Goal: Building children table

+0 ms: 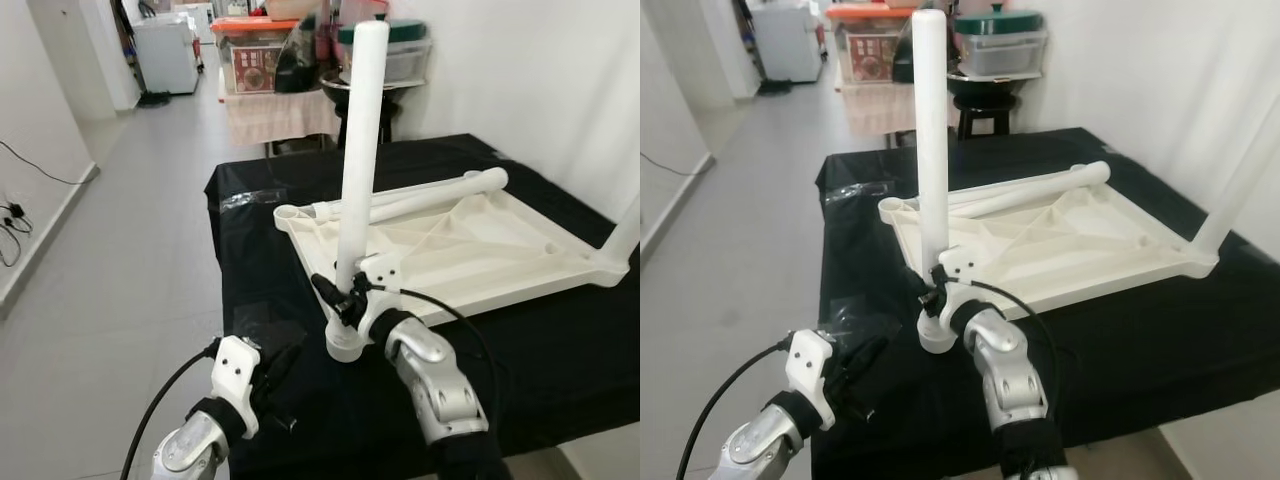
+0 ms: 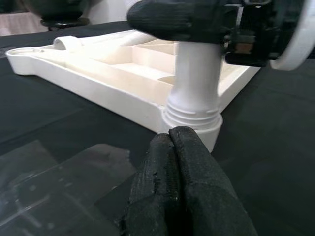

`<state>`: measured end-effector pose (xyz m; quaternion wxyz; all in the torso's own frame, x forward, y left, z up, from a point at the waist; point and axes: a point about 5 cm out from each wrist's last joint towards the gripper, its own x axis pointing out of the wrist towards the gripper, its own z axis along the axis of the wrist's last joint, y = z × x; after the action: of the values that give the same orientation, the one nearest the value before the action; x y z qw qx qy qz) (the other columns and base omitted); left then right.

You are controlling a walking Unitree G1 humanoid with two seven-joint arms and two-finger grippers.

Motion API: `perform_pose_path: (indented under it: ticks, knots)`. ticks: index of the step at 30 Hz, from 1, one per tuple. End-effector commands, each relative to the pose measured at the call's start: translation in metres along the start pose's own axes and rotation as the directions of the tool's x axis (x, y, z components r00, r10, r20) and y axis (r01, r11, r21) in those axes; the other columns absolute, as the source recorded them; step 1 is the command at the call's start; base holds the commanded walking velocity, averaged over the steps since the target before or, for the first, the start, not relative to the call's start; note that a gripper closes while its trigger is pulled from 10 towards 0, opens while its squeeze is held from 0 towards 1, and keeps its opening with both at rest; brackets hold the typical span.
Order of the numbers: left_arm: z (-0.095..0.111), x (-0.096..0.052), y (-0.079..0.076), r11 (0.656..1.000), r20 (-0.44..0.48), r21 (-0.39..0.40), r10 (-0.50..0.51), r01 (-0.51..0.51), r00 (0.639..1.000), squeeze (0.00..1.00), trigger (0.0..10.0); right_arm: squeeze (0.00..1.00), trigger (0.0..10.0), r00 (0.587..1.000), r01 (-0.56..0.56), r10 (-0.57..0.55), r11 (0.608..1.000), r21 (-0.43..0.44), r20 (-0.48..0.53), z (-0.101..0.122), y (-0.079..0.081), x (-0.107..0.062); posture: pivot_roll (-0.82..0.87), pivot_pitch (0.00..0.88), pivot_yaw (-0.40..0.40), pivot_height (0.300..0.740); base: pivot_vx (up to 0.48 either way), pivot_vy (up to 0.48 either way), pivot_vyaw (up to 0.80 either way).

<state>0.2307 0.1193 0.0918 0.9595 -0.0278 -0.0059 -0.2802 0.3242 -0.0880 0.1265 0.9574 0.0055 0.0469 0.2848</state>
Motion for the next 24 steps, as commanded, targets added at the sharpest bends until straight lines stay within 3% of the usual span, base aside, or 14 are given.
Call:
perform_pose_path:
  ticks: [1, 3, 4, 5, 6, 11, 12, 13, 14, 15, 17, 21, 22, 24]
  knots:
    - [-0.003, -0.001, 0.002, 1.000, -0.020, -0.007, 0.001, -0.001, 1.000, 0.00, 10.0, 0.00, 0.0, 0.987, 0.036, -0.023, 0.996, 0.082, -0.157, -0.034, -0.009, -0.006, -0.03, 0.000, -0.006, 0.740, 0.000, 0.000, 0.00]
    - [-0.003, -0.001, 0.002, 1.000, -0.018, -0.006, 0.006, -0.006, 1.000, 0.00, 10.0, 0.00, 0.0, 0.989, 0.017, -0.005, 0.997, 0.077, -0.151, -0.032, -0.007, -0.004, -0.03, 0.000, -0.006, 0.740, 0.000, 0.000, 0.00]
    - [-0.003, -0.001, 0.002, 1.000, -0.017, -0.007, 0.011, -0.012, 1.000, 0.00, 10.0, 0.68, 10.0, 0.991, -0.019, 0.029, 0.997, 0.081, -0.128, -0.028, -0.006, -0.002, -0.03, 0.000, -0.002, 0.740, 0.000, 0.000, 0.00]
    - [-0.003, 0.000, 0.002, 1.000, -0.016, -0.007, 0.013, -0.013, 1.000, 0.00, 10.0, 1.00, 10.0, 0.990, -0.094, 0.104, 0.990, 0.105, -0.093, -0.021, -0.005, 0.000, -0.03, 0.000, -0.004, 0.740, 0.000, 0.000, 0.00]
    - [-0.003, 0.000, 0.002, 1.000, -0.017, -0.008, 0.010, -0.010, 1.000, 0.00, 10.0, 1.00, 10.0, 0.970, -0.234, 0.239, 0.967, 0.101, -0.040, -0.010, -0.002, 0.003, -0.03, 0.000, -0.004, 0.740, 0.000, 0.000, 0.00]
    - [-0.003, 0.001, 0.002, 1.000, -0.018, -0.008, 0.008, -0.008, 1.000, 0.00, 10.0, 1.00, 10.0, 0.947, -0.319, 0.320, 0.945, 0.070, -0.004, 0.002, 0.003, 0.001, -0.03, 0.000, -0.004, 0.740, 0.000, 0.000, 0.00]
    - [-0.003, 0.002, 0.002, 1.000, -0.019, -0.009, 0.004, -0.004, 1.000, 0.00, 10.0, 0.55, 10.0, 0.909, -0.418, 0.417, 0.908, 0.019, 0.019, 0.014, 0.004, 0.001, -0.03, 0.000, -0.004, 0.740, 0.000, 0.000, 0.00]
    - [-0.003, 0.002, 0.002, 1.000, -0.019, -0.010, 0.002, -0.002, 1.000, 0.00, 10.0, 0.55, 10.0, 0.883, -0.469, 0.469, 0.883, -0.017, 0.024, 0.022, 0.003, 0.000, -0.03, 0.000, -0.004, 0.740, 0.000, 0.000, 0.00]
    - [-0.004, 0.003, 0.001, 1.000, -0.019, -0.010, 0.000, 0.000, 1.000, 0.00, 10.0, 0.00, 10.0, 0.848, -0.530, 0.530, 0.847, -0.048, 0.005, 0.029, 0.000, -0.001, -0.02, 0.000, -0.011, 0.740, 0.000, 0.000, 0.00]
    - [-0.004, 0.003, 0.001, 1.000, -0.019, -0.010, 0.000, 0.000, 1.000, 0.00, 10.0, 0.00, 10.0, 0.848, -0.530, 0.530, 0.847, -0.048, 0.005, 0.029, 0.000, -0.001, -0.02, 0.000, -0.011, 0.740, 0.000, 0.000, 0.00]
    - [-0.004, 0.004, 0.001, 1.000, -0.018, -0.008, 0.001, -0.002, 1.000, 0.00, 10.0, 0.00, 10.0, 0.750, -0.661, 0.658, 0.745, -0.090, -0.057, 0.039, -0.008, 0.002, -0.01, 0.000, -0.017, 0.740, 0.000, 0.000, 0.00]
    - [-0.003, 0.004, 0.000, 1.000, -0.015, -0.005, 0.005, -0.005, 1.000, 0.00, 10.0, 0.00, 10.0, 0.708, -0.706, 0.700, 0.705, -0.073, -0.087, 0.040, -0.013, 0.006, 0.00, 0.000, -0.025, 0.740, 0.000, 0.000, 0.00]
    - [-0.003, 0.004, 0.000, 1.000, -0.015, -0.005, 0.005, -0.006, 1.000, 0.00, 10.0, 0.00, 0.0, 0.696, -0.717, 0.712, 0.695, -0.046, -0.092, 0.039, -0.015, 0.008, 0.00, 0.000, -0.025, 0.740, 0.000, 0.000, 0.00]
    - [-0.003, 0.004, -0.001, 1.000, -0.014, -0.004, 0.006, -0.006, 1.000, 0.00, 10.0, 0.00, 0.0, 0.679, -0.733, 0.728, 0.680, -0.024, -0.101, 0.038, -0.017, 0.008, 0.00, 0.000, -0.027, 0.740, 0.000, 0.000, 0.00]
